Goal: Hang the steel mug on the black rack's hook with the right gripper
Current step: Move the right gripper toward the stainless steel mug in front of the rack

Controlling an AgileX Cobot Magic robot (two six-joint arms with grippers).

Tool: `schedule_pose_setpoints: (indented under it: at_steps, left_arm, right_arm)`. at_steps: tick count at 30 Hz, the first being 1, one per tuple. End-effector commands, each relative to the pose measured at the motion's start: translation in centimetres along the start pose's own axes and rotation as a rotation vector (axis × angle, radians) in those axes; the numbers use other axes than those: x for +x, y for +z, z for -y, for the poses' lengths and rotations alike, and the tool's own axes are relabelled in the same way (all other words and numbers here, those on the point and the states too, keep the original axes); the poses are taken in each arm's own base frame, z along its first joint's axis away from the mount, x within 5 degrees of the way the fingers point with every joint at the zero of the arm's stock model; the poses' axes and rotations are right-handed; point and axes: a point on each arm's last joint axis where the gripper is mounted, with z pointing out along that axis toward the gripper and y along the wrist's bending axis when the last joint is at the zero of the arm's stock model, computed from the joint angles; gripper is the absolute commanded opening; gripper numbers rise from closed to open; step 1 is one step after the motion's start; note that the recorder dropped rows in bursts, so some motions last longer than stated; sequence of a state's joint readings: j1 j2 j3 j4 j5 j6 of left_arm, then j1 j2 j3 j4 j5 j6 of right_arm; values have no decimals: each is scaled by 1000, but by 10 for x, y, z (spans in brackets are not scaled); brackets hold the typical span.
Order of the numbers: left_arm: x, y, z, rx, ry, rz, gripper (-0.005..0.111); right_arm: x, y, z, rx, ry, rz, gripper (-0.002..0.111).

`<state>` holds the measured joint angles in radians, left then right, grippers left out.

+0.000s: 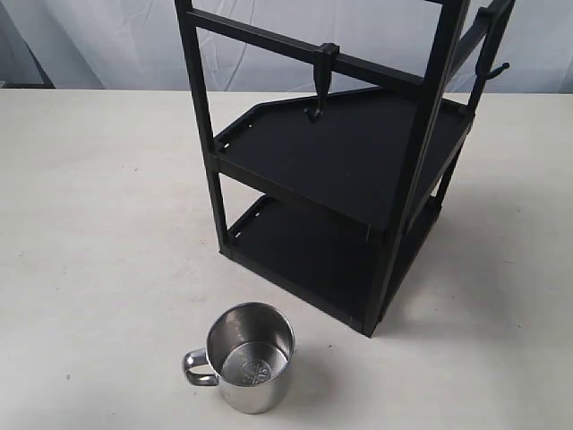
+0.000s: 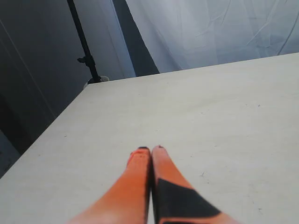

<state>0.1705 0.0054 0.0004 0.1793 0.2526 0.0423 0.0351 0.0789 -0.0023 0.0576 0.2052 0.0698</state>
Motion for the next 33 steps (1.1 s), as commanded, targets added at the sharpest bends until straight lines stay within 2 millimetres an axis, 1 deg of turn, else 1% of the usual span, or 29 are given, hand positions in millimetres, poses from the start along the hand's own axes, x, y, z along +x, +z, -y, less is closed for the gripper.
schedule_pose_setpoints:
  at_steps: [1, 3, 4, 5, 6, 7, 8, 9, 11, 14, 16, 17, 20, 21, 23, 24, 25, 26, 27, 29, 31, 33]
  left_arm:
    - [-2, 0, 0, -1, -8, 27, 2]
    - [-2, 0, 0, -1, -8, 27, 2]
    - [-2, 0, 0, -1, -8, 27, 2]
    - [-2, 0, 0, -1, -8, 27, 2]
    - [-2, 0, 0, -1, -8, 27, 2]
    - [-2, 0, 0, -1, -8, 27, 2]
    - [-2, 0, 0, -1, -8, 27, 2]
    - [-2, 0, 0, -1, -8, 27, 2]
    - [-2, 0, 0, -1, -8, 27, 2]
    - [-2, 0, 0, -1, -8, 27, 2]
    - [-2, 0, 0, -1, -8, 27, 2]
    - [-2, 0, 0, -1, -8, 27, 2]
    - [-2, 0, 0, 0, -12, 27, 2]
    - [-2, 0, 0, 0, -12, 27, 2]
    - [-2, 0, 0, 0, -12, 27, 2]
    - [-2, 0, 0, 0, -12, 27, 2]
    - [-2, 0, 0, 0, -12, 27, 2]
    - [-2, 0, 0, 0, -12, 27, 2]
    - [-2, 0, 0, 0, -12, 27, 2]
    - [-2, 0, 0, 0, -12, 27, 2]
    - [-2, 0, 0, 0, -12, 27, 2]
    - [-2, 0, 0, 0, -12, 27, 2]
  right_arm:
    - [-32, -6, 3, -64, 538, 364, 0]
    - [-39, -10, 10, -85, 828, 468, 0]
    - [-41, -11, 13, -89, 936, 515, 0]
    - [-43, -13, 16, -87, 989, 548, 0]
    - [-45, -15, 18, -82, 1005, 592, 0]
    - [-47, -16, 20, -80, 1001, 625, 0]
    - [-47, -16, 19, -85, 1002, 626, 0]
    - [-52, -18, 17, -100, 977, 627, 0]
    - [-69, -23, 9, -144, 838, 631, 0]
    - [-104, -34, -7, -177, 564, 576, -1]
    - [-129, -36, -15, -134, 369, 464, -1]
    - [-137, -33, -17, -96, 293, 381, -1]
    - [-173, -30, -19, 12, 8, 203, -1]
    - [-184, -26, -20, 29, -117, 138, -1]
    - [-207, -21, -27, -6, -329, 32, -1]
    - [-214, -16, -34, -74, -426, -45, -1]
    - [-219, -10, -43, -181, -505, -123, -1]
    - [-222, -4, -53, -317, -542, -192, -1]
    - [-222, 3, -63, -452, -529, -263, -1]
    - [-227, 14, -81, -685, -505, -329, -1]
    - [-229, 21, -91, -792, -479, -338, -1]
    - [-227, 22, -99, -851, -485, -337, -1]
